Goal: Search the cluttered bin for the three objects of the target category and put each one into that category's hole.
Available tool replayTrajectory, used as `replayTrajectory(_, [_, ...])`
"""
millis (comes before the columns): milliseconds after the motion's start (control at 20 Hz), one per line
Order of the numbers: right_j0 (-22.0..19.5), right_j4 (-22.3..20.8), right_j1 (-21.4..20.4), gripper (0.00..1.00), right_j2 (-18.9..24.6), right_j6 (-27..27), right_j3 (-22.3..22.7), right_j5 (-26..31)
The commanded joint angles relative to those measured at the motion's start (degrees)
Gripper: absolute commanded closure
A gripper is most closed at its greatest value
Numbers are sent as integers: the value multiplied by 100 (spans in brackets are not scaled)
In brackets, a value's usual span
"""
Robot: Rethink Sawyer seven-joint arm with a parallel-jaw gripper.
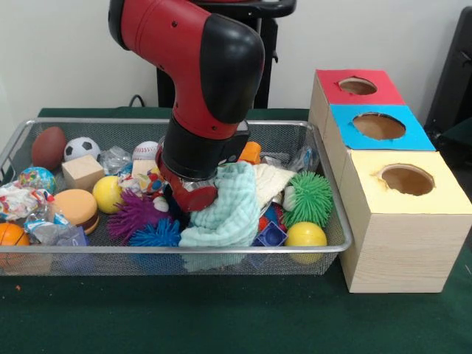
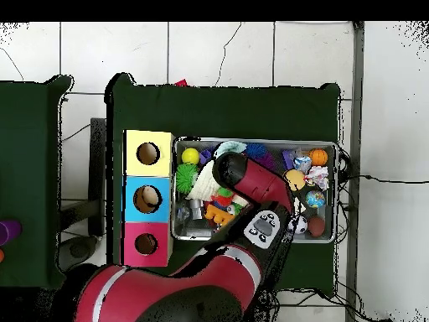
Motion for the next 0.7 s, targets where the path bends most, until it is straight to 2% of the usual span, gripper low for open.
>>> replayTrajectory(50, [265,472,450,0,797,1545,-862,462])
replayTrajectory(200, [43,254,291,0,1071,963,-467,-7])
replayTrajectory(400, [-438,-267,-57,0,1496,87,234,-686])
replayTrajectory(550, [-1026,-968,-325,0,1740,-705,633,-1054])
replayTrajectory(700, [-1917,-1862,-680,0,2140,-1513,996,-1192])
